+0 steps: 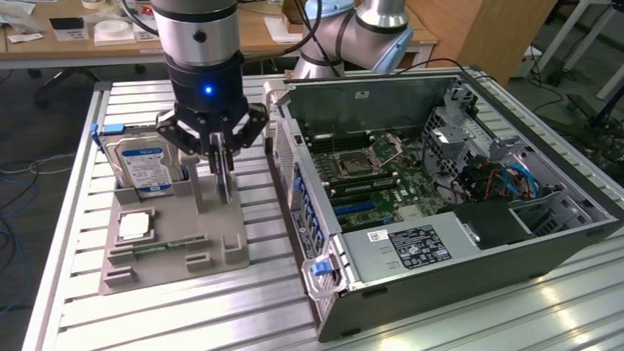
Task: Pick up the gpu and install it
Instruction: 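Pick up the gpu and move the gpu toward the slot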
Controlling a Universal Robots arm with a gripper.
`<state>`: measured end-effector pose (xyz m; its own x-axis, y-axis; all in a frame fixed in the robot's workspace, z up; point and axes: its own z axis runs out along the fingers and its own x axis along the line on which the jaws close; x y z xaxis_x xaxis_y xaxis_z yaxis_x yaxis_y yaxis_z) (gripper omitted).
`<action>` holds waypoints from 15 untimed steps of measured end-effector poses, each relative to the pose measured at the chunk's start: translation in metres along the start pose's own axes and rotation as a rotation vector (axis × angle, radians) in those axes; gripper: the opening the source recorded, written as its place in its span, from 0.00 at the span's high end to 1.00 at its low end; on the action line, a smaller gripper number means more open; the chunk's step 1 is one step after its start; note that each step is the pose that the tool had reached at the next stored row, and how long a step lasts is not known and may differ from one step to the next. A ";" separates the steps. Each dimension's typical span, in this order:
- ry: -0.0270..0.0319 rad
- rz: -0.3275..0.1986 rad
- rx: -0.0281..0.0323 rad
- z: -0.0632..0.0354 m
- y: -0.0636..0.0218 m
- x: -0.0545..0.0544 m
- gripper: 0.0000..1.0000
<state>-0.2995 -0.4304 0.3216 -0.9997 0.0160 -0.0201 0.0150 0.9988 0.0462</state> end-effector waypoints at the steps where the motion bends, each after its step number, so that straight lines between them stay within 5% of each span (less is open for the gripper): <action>1: 0.0001 0.000 0.0000 -0.0008 0.0000 0.000 0.72; 15: -0.0001 0.000 0.0000 -0.0148 0.0007 0.000 0.72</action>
<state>-0.2995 -0.4304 0.3364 -0.9997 0.0160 -0.0201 0.0150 0.9988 0.0462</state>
